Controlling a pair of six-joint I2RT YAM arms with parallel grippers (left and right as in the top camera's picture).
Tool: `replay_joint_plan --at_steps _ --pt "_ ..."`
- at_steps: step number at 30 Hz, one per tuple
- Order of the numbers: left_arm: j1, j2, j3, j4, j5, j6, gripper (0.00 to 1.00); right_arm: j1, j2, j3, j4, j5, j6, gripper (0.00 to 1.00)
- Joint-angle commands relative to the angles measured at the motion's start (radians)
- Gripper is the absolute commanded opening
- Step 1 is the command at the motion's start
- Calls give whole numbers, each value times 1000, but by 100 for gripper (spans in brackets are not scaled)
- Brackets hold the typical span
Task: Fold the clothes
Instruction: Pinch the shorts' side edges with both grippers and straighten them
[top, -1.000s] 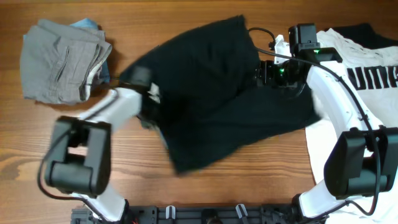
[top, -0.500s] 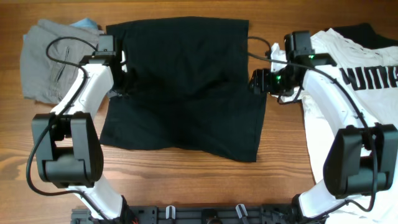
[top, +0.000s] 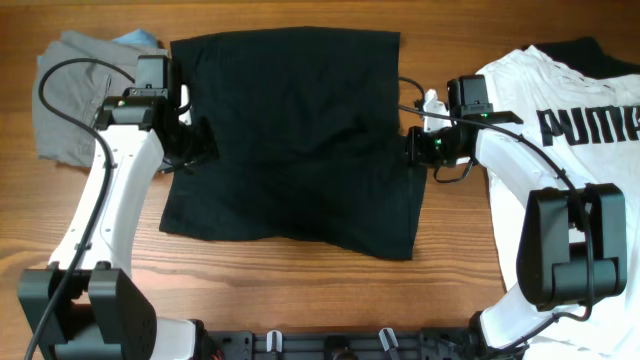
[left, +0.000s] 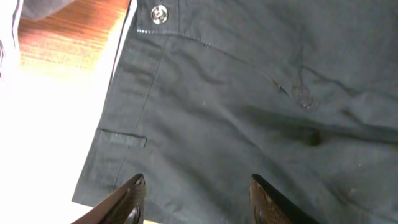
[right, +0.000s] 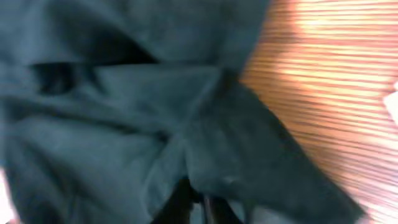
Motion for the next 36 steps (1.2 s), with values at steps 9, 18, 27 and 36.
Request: replay_joint_plan --at_steps 9,18,27,36 --pt "1 -11 -26 -26 -10 8 69 -6 -287 83 -8 281 341 4" --pt "1 -10 -183 4 -9 8 71 -6 -141 83 225 463 345 7" --pt "1 -10 -288 47 77 9 64 -6 -146 83 161 448 293 73" --pt "1 -10 -439 189 77 9 51 -6 -254 83 -116 410 266 77"
